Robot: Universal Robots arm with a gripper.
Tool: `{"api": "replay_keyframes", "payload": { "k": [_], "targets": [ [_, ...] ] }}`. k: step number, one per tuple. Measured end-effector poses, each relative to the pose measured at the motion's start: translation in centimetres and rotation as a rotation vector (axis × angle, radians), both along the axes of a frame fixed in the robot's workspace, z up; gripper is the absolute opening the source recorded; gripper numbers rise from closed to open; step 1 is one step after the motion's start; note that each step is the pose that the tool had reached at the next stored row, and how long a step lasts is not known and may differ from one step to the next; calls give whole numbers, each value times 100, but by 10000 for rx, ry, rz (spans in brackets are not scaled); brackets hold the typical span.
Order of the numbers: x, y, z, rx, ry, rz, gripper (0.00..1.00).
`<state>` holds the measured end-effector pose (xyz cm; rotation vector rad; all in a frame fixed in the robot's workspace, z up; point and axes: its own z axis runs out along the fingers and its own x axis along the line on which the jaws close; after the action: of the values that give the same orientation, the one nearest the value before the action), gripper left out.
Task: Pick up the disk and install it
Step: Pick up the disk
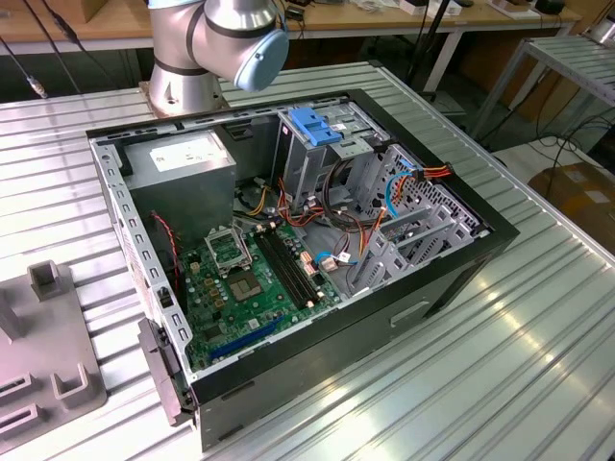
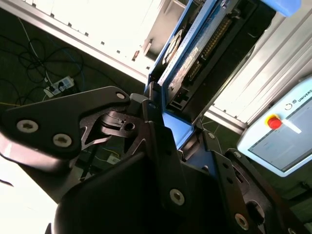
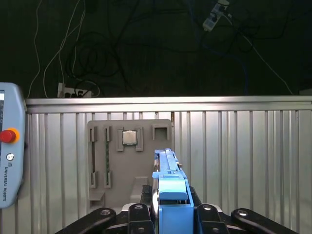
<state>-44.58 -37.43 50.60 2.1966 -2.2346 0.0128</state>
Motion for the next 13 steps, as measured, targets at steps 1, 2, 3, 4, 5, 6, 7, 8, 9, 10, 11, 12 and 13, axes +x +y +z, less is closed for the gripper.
{"api": "replay_keyframes", "payload": {
  "k": [1,2,3,4,5,6,7,8,9,10,11,12,13],
  "targets": [
    [11,0,0,0,0,0,37],
    [21,0,0,0,0,0,37],
    [39,0,0,0,0,0,37],
    [53,0,0,0,1,0,37],
    [64,0,0,0,0,0,37],
    [81,0,0,0,1,0,37],
    [93,0,1,0,1,0,37],
    [104,0,0,-1,1,0,37],
    [118,0,0,0,0,0,37],
    [130,0,1,-1,1,0,37],
    [147,0,0,0,1,0,37],
    [159,0,0,0,1,0,37],
    [177,0,0,0,1,1,37]
  ]
}}
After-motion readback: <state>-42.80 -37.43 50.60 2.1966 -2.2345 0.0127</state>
